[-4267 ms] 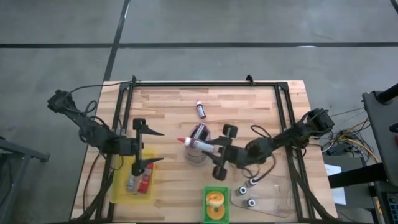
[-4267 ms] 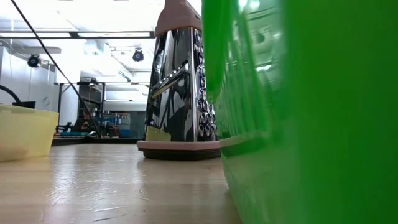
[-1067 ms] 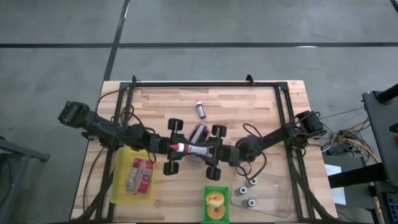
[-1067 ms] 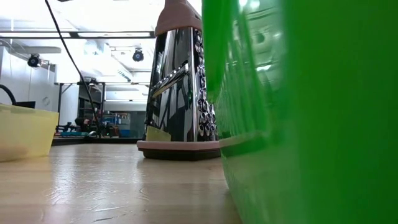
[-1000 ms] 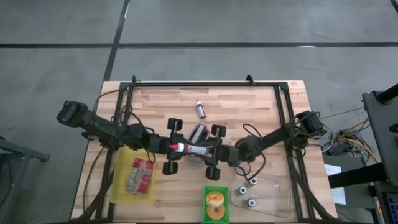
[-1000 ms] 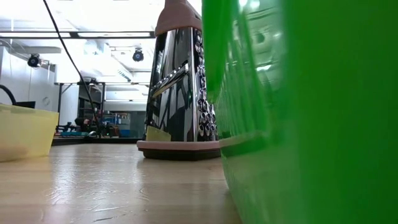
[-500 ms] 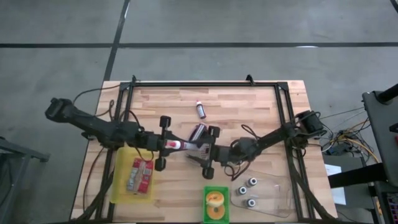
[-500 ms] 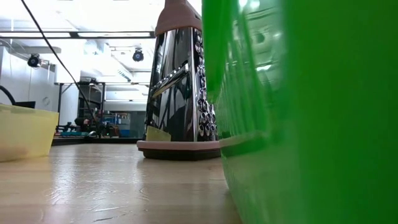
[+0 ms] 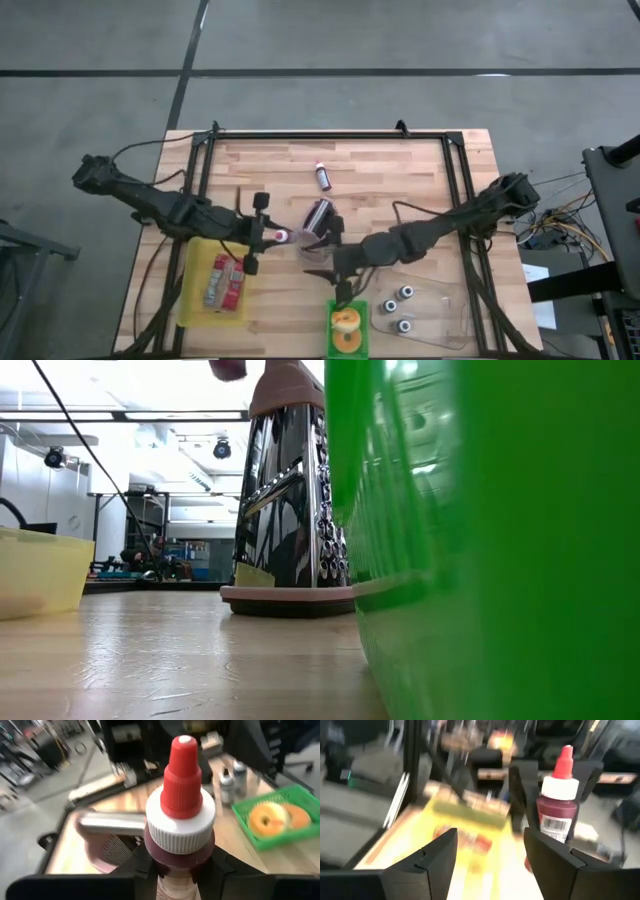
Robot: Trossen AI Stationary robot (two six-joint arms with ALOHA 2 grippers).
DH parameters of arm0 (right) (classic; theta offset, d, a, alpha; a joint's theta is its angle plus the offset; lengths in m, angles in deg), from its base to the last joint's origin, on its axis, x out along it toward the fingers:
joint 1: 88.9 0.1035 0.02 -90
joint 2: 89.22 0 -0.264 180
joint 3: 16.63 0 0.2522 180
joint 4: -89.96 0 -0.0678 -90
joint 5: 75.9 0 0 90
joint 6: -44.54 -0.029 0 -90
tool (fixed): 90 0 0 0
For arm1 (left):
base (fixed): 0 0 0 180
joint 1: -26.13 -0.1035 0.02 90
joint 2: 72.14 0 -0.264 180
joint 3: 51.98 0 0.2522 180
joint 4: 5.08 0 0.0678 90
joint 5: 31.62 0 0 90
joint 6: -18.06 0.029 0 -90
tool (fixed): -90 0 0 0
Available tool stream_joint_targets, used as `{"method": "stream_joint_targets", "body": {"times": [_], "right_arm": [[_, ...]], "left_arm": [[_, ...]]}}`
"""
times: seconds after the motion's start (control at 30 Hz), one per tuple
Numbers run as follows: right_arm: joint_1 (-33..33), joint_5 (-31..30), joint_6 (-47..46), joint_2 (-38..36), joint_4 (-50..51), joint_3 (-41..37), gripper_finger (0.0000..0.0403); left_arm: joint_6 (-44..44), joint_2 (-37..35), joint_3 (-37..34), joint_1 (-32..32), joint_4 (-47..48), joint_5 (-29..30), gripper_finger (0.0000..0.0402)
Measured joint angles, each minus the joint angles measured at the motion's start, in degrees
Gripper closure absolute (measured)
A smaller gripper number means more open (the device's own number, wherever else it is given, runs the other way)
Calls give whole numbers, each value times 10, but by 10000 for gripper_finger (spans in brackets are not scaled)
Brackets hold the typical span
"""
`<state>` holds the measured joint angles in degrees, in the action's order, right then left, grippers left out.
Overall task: Pick & Place Food Item
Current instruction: Put the red food coloring bottle into the transparent bin
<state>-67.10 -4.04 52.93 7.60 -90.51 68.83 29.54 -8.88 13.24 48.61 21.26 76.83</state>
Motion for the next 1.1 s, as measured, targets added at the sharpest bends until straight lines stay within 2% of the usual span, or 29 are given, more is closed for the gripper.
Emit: {"method": "stream_joint_targets", "body": {"times": [0.13, 0.23, 0.33, 0.57, 1.1], "right_arm": [[0, 1, -34, 4, 209, 107, 179], [0, 1, -49, 14, 317, 179, 179], [-1, 3, -63, 17, 381, 225, 179], [-13, 77, -115, 18, 411, 234, 179], [-9, 77, -131, 57, 414, 216, 179]], "left_arm": [[-30, 20, 0, 14, 37, -6, 312], [-45, 41, -1, 23, 52, -4, 312], [-55, 67, 4, 30, 57, -7, 312], [-59, 120, 24, 36, 61, -14, 312], [-44, 185, 62, 37, 30, -30, 312]]}}
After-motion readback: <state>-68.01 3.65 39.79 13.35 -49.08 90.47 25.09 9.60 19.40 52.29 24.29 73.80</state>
